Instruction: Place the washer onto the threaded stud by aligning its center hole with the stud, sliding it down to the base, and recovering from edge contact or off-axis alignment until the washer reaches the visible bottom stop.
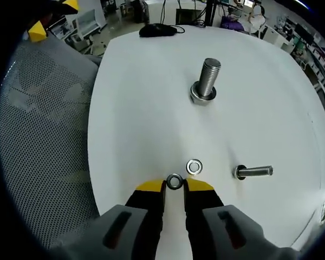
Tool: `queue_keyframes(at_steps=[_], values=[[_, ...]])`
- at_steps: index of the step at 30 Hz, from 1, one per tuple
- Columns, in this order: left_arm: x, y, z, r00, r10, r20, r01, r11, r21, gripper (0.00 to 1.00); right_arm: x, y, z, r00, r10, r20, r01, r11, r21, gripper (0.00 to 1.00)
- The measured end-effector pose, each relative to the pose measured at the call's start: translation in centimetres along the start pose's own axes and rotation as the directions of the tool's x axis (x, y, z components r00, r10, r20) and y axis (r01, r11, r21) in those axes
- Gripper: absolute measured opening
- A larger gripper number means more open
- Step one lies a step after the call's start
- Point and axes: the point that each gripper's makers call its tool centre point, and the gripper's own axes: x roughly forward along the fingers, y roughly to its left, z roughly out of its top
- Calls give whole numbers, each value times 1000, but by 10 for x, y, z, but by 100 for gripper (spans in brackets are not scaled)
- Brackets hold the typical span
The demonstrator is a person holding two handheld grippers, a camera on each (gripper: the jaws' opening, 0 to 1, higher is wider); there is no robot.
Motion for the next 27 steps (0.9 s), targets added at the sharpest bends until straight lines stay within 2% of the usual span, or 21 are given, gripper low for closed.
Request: queue_keyframes(at_steps=[4, 8, 13, 16, 21, 27], values=[[0, 0, 1, 1000, 2, 4, -2, 1000, -1, 27, 0, 2, 0, 999, 7, -48, -10, 998, -56, 18], [-1, 0, 1, 1000, 3, 8, -3, 1000, -1, 27, 1, 2, 0, 996, 15, -89, -22, 997, -71, 18], [-1, 0, 2, 1000, 3, 11, -3, 1000, -1, 27, 1, -1, 0, 995, 21, -96, -26, 998, -56, 16], [-1, 0, 2, 1000, 4, 14, -4, 1000, -1, 27, 1, 1, 0, 993, 11, -121, -23, 995, -100, 16], [-1, 0, 2, 1000, 2, 13, -2, 1000, 0, 27, 2, -1, 1, 987, 5, -164, -16, 998, -66, 15], [-1, 0, 2, 1000, 0, 12, 0, 1000, 0, 27, 3, -2, 0, 979, 1, -202, -15, 998, -64, 15]])
